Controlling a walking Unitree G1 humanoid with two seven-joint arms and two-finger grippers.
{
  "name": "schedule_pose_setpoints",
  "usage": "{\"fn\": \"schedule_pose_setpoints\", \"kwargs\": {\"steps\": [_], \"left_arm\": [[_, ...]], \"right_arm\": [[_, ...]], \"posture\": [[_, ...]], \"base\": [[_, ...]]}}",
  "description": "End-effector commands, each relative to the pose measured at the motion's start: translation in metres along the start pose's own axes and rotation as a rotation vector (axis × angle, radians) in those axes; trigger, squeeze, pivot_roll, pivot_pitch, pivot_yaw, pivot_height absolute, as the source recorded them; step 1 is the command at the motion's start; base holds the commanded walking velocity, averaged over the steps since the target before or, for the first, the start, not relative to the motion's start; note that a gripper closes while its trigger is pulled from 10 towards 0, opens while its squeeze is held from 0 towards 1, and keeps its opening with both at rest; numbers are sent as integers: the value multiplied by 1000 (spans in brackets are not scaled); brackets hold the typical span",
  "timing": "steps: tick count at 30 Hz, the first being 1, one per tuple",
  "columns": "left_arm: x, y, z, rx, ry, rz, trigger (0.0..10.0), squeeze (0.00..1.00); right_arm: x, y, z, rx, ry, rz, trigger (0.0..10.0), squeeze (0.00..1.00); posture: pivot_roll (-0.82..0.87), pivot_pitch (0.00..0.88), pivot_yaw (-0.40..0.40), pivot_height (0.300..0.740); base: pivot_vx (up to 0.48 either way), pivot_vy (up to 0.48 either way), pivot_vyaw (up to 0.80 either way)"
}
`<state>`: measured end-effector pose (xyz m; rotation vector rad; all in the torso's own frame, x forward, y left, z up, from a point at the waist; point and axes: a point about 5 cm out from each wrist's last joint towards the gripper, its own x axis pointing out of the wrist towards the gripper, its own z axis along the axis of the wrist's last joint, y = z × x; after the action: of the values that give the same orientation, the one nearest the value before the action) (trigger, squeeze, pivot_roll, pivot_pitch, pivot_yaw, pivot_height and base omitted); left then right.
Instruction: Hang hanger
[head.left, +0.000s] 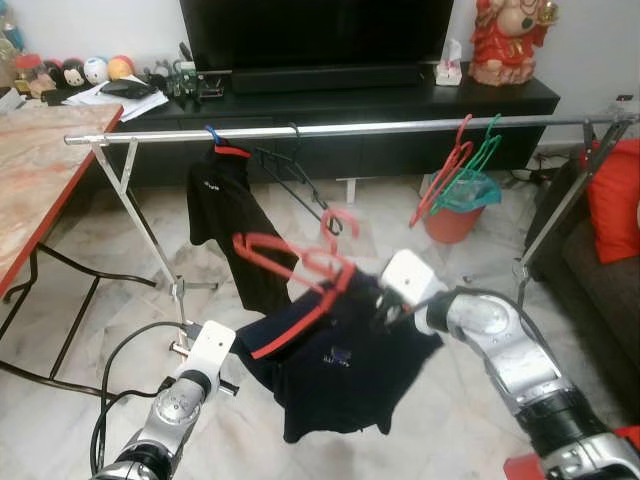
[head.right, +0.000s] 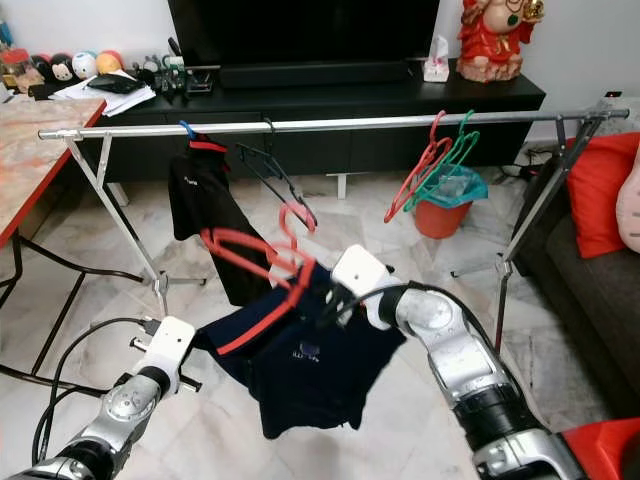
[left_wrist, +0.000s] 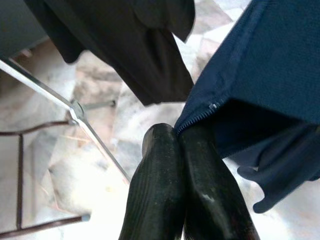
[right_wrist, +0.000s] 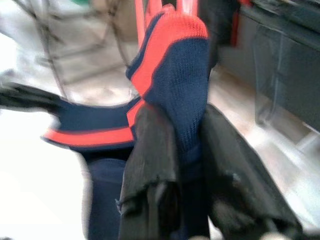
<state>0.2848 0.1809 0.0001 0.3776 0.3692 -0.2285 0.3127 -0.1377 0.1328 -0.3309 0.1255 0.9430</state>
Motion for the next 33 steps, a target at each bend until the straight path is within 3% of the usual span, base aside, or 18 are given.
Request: {"fn": "schedule_pose_setpoints", "kwargs": {"steps": [1, 3, 7, 9, 21, 24, 26, 29, 30, 31, 33], "left_arm": [[-2, 1, -7, -1, 40, -7, 0, 0], [-2, 2, -7, -2, 42, -9, 0, 0], [-2, 2, -7, 1, 46, -11, 0, 0], [-2, 3, -8, 2, 50, -10, 0, 0], [-3, 3, -8, 7, 54, -12, 0, 0], [-3, 3, -9, 11, 56, -12, 0, 0], [-3, 4, -9, 13, 59, -10, 0, 0], [-3, 3, -10, 12, 61, -11, 0, 0], [-4, 3, -10, 13, 61, -11, 0, 0], [-4, 3, -11, 13, 62, -12, 0, 0], [-4, 3, -11, 19, 62, -15, 0, 0]], "right_arm": [[-7, 8, 6, -37, -30, 117, 10000, 0], [-17, 20, -9, -130, 82, 261, 10000, 0], [-27, 22, -19, -129, 157, 323, 10000, 0], [-33, 22, -28, -202, 254, 369, 10000, 0], [-37, 19, -46, -352, 447, 452, 10000, 0], [-38, 22, -43, -343, 408, 495, 10000, 0], [-28, 15, -30, -292, 269, 382, 10000, 0], [-20, 5, -21, -293, 175, 260, 10000, 0], [-19, 3, -18, -247, 142, 237, 10000, 0], [-20, 3, -12, -195, 94, 244, 10000, 0], [-24, 7, -13, -216, 117, 307, 10000, 0]], "posture": [[-64, 0, 60, 740], [-64, 0, 60, 740], [-66, 0, 64, 740], [-66, 0, 64, 740], [-63, 0, 65, 740], [-63, 0, 65, 740], [-58, 0, 65, 740], [-58, 0, 65, 740], [-58, 0, 65, 740], [-54, 0, 66, 740], [-54, 0, 66, 740]], "base": [[0, 0, 0], [0, 0, 0], [0, 0, 0], [0, 0, 0], [0, 0, 0], [0, 0, 0], [0, 0, 0], [0, 0, 0], [0, 0, 0], [0, 0, 0], [0, 0, 0]]}}
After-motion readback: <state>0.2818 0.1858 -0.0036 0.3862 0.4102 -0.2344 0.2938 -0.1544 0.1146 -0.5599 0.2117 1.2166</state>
